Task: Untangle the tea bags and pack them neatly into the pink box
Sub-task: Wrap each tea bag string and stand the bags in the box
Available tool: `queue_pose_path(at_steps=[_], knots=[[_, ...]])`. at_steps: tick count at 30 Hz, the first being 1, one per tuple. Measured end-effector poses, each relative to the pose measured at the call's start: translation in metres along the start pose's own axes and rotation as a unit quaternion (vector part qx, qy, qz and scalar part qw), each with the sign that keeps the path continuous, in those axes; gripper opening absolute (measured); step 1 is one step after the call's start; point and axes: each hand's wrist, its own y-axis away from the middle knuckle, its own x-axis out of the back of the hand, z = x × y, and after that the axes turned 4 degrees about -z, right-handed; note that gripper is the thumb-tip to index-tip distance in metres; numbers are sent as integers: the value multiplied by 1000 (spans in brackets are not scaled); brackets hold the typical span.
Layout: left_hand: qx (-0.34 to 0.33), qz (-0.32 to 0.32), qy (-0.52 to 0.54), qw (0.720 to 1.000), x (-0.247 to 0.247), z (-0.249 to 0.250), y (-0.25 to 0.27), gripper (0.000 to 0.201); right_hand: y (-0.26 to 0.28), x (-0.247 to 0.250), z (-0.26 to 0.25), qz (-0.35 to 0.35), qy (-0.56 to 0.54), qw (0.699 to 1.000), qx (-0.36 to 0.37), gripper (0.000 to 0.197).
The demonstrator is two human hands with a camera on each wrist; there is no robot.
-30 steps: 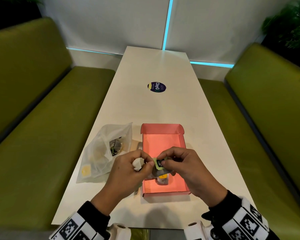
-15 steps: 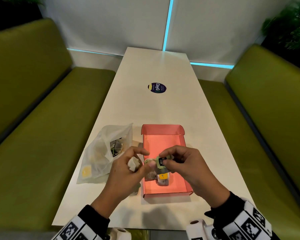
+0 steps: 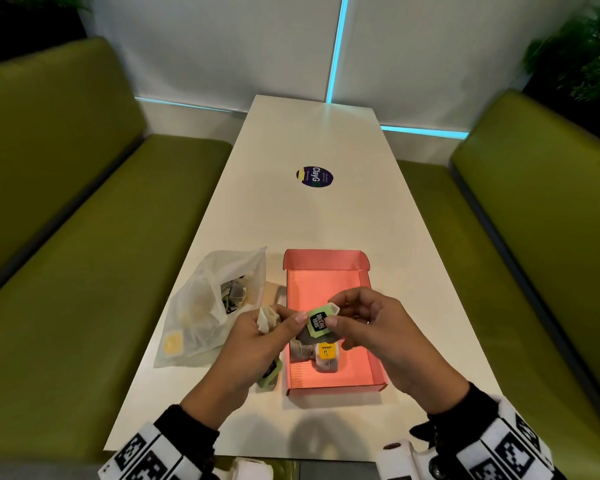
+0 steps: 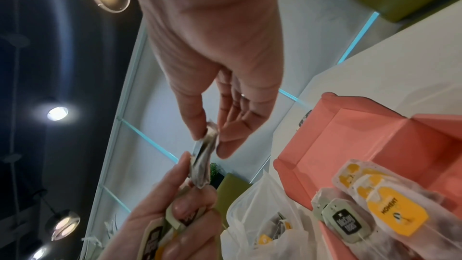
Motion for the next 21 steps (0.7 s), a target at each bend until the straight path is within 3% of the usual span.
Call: queue_pose_path(at_steps=[4, 11, 17, 21], knots=[[-3, 25, 14, 1000, 1, 0, -1, 16, -1, 3, 1, 11, -24, 999, -28, 5], [-12, 48, 29, 998, 0, -1, -3, 14, -4, 4, 1, 16, -93, 993, -72, 8], [-9, 52, 35, 998, -2, -1, -3, 13, -4, 3, -1, 25, -76, 995, -56, 9], [-16, 54, 42, 998, -4, -1, -3, 13, -1, -3, -1, -4, -34, 998, -48, 12]])
